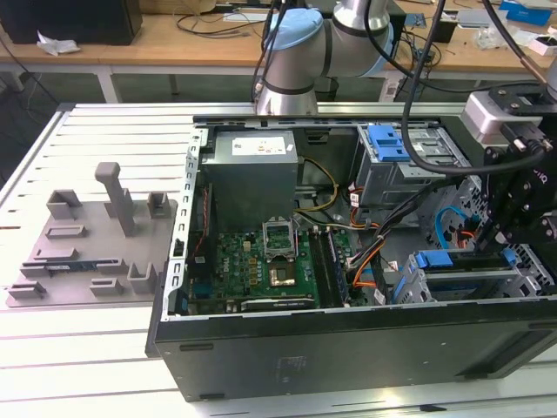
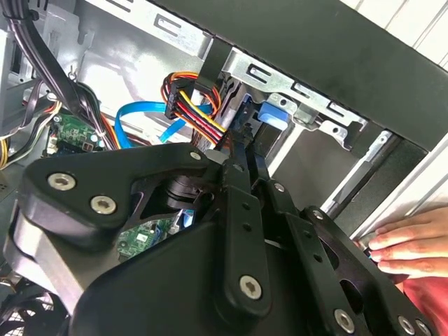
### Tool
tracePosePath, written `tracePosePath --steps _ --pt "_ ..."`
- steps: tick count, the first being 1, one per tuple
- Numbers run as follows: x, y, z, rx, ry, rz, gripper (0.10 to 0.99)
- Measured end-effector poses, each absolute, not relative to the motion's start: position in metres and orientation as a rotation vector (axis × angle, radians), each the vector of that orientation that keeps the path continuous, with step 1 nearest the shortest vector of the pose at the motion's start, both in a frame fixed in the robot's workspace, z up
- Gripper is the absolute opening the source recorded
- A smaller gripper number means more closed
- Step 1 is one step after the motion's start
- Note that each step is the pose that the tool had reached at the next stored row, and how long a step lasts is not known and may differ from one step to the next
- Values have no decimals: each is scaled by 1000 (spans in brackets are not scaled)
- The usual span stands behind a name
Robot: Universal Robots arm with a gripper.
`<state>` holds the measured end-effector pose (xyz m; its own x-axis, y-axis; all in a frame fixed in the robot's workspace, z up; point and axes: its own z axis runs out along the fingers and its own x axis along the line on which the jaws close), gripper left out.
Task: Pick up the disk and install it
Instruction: 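Insert the first disk wire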
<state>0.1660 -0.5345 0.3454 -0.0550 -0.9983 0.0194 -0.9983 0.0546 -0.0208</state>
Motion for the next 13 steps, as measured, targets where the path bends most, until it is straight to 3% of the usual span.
tracePosePath --steps 13 --pt "167 -535 344 -2160 2281 -44 169"
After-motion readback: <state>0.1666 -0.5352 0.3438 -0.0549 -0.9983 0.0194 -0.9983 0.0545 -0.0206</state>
